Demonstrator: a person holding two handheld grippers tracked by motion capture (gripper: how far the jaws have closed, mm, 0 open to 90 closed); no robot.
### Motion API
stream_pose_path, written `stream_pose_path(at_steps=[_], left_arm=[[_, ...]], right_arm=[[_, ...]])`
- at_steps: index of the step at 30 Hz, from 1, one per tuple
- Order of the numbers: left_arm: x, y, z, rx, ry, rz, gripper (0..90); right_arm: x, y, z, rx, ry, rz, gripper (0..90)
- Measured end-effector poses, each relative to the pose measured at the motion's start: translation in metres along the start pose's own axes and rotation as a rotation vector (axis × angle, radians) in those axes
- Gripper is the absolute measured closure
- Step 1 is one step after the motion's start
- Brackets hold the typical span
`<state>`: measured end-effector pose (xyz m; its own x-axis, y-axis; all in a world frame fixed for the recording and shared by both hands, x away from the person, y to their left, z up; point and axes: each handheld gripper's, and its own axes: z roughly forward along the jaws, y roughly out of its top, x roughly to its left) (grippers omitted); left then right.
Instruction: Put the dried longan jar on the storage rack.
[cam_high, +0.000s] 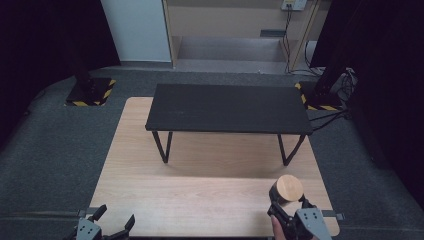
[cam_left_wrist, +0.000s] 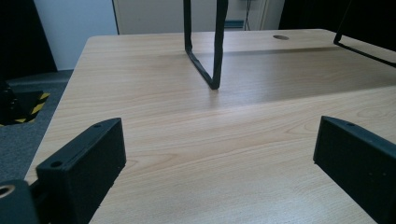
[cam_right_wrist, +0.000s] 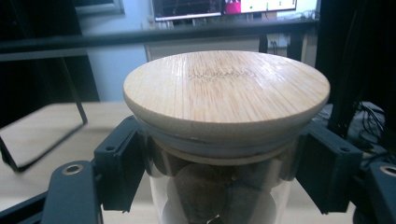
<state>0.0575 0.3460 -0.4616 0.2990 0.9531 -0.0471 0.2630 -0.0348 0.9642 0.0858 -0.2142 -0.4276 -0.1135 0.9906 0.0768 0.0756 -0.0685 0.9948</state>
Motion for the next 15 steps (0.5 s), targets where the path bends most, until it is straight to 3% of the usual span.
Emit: stream_pose_path(at_steps=[7, 15], left_arm=[[0.0, 0.0, -0.001, -0.002, -0.009, -0.006, 1.1], [-0.001, 0.0, -0.002, -0.007, -0.02, -0.005, 1.3]], right_arm=[[-0.011, 0.038, 0.019, -0.027, 0.017, 0.022, 25.4], [-0.02, 0.069, 0.04, -0.033, 0.017, 0.013, 25.4]])
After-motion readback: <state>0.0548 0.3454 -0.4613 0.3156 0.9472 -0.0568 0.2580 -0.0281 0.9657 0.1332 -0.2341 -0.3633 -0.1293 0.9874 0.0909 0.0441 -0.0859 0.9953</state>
